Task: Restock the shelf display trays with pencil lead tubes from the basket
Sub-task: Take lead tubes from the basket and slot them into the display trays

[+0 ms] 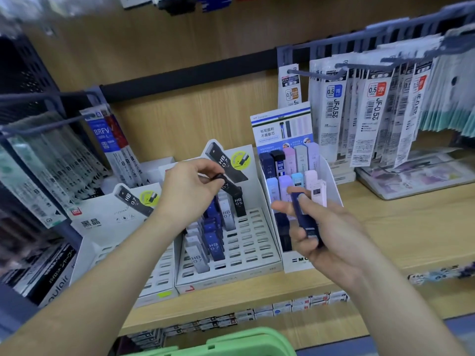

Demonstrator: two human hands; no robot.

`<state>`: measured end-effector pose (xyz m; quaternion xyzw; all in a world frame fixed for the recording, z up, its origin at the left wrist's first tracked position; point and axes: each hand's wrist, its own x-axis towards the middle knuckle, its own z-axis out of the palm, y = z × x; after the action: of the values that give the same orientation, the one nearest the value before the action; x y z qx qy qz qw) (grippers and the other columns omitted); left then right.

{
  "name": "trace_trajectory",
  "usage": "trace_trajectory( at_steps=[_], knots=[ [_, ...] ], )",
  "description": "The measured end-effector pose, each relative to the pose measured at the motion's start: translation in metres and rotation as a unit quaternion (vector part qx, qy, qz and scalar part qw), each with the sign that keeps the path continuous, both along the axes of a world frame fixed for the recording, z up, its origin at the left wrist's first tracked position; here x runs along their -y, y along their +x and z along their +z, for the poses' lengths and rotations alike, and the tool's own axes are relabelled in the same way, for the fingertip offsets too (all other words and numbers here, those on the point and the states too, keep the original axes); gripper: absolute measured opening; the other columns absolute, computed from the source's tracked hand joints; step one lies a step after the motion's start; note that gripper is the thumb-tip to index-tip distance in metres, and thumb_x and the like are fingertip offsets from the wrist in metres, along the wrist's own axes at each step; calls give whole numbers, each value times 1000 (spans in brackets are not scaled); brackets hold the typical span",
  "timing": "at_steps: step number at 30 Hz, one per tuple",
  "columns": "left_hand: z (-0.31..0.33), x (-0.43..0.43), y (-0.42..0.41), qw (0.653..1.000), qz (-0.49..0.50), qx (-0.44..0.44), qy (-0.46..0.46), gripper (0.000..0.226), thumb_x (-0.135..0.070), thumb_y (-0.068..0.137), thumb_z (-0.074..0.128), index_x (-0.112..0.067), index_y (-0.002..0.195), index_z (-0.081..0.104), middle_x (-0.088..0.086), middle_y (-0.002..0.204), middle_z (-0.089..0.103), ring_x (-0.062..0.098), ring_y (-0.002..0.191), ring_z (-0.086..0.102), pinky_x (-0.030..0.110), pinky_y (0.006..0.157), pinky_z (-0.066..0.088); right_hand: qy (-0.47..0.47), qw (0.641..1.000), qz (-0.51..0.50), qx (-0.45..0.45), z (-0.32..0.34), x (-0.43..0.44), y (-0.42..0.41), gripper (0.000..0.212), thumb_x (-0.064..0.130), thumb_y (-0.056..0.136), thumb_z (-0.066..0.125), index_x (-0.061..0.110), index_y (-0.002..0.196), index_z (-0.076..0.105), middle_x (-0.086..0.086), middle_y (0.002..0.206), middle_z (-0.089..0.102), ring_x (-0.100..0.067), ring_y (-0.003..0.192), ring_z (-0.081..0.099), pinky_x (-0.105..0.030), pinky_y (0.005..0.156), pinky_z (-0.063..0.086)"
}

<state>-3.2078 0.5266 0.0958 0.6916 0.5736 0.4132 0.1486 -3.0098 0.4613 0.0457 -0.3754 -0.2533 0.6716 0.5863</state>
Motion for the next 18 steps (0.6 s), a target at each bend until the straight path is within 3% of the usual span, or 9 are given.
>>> trace_trajectory(
  at_steps=[2, 4, 6, 9, 13, 18],
  knots=[
    [0, 1, -2, 1000, -4, 3, 4, 21, -11, 85, 69, -32, 81, 66, -16, 79, 67, -5, 65, 61, 4, 59, 42, 2, 1000, -8, 15, -2, -2, -1, 23, 16, 100, 50, 3, 116, 61, -13, 88, 74, -11, 41, 35, -17, 33, 25],
    [0, 5, -8, 1000, -4, 23, 15, 19, -12, 89, 64, -30, 87, 67, -14, 80, 67, 5, 70, 65, 14, 63, 47, 3, 1000, 13, 13, -1, -2, -4, 24, 10, 97, 49, -2, 110, 64, -13, 79, 68, -10, 43, 33, -17, 34, 23],
    [2, 12, -20, 998, 5, 59, 35, 18, -11, 93, 59, -27, 93, 67, -9, 86, 67, 13, 70, 67, 17, 56, 48, 7, 999, 49, 11, -1, 0, -13, 26, 5, 94, 48, -4, 103, 70, -10, 77, 60, -11, 47, 38, -17, 36, 26],
    [2, 19, -51, 994, 22, 81, 71, 26, -7, 94, 56, -30, 90, 66, 0, 91, 64, 21, 71, 63, 10, 48, 44, 21, 994, 105, 25, -2, 5, -28, 22, 9, 96, 54, 5, 100, 76, -7, 74, 56, -14, 49, 50, -20, 38, 38],
    [-7, 23, -102, 988, 78, 92, 91, 35, -3, 94, 54, -35, 84, 63, -1, 81, 63, 16, 67, 62, 23, 65, 52, 40, 982, 149, 107, -7, 10, -50, 23, 30, 95, 58, 20, 111, 71, -6, 70, 61, -15, 47, 52, -17, 34, 29],
    [-31, 18, -134, 992, 120, 40, 26, 35, 0, 91, 59, -33, 81, 63, 4, 80, 65, 27, 79, 62, 37, 79, 56, 42, 976, 162, 141, -12, 10, -73, 33, 33, 92, 61, 9, 114, 65, -7, 68, 59, -13, 42, 38, -18, 36, 19]
  ],
)
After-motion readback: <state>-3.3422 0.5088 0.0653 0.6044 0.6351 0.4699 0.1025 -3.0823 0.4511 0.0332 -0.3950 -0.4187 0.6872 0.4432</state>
